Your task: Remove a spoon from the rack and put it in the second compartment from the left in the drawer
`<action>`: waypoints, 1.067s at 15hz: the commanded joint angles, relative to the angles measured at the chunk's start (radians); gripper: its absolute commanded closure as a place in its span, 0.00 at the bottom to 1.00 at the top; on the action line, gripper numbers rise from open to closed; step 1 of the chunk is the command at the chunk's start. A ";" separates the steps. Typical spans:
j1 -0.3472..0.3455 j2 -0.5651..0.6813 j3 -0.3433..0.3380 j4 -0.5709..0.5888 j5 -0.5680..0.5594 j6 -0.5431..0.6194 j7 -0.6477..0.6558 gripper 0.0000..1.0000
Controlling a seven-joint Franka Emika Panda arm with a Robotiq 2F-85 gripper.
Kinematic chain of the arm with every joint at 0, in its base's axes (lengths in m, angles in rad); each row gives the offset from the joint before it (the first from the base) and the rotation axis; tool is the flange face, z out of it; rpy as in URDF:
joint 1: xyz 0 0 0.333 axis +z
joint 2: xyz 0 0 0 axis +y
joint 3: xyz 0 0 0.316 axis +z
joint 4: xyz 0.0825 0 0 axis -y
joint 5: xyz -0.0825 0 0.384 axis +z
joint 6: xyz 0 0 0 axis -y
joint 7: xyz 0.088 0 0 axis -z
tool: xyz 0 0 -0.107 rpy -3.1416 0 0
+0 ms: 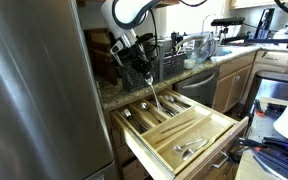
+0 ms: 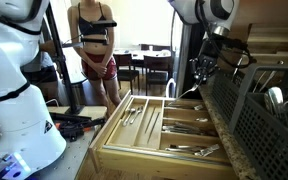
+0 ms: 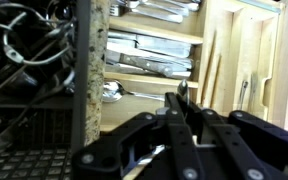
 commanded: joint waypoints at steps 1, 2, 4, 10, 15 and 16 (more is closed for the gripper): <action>0.007 0.022 -0.003 0.025 -0.022 -0.012 -0.020 0.95; 0.007 0.025 -0.003 0.026 -0.022 -0.013 -0.021 0.95; 0.008 0.030 -0.004 0.028 -0.022 -0.017 -0.023 0.87; 0.001 0.028 0.000 0.015 -0.001 -0.006 -0.006 0.86; 0.002 0.029 0.000 0.016 -0.002 -0.006 -0.007 0.86; 0.002 0.029 0.000 0.016 -0.002 -0.006 -0.007 0.86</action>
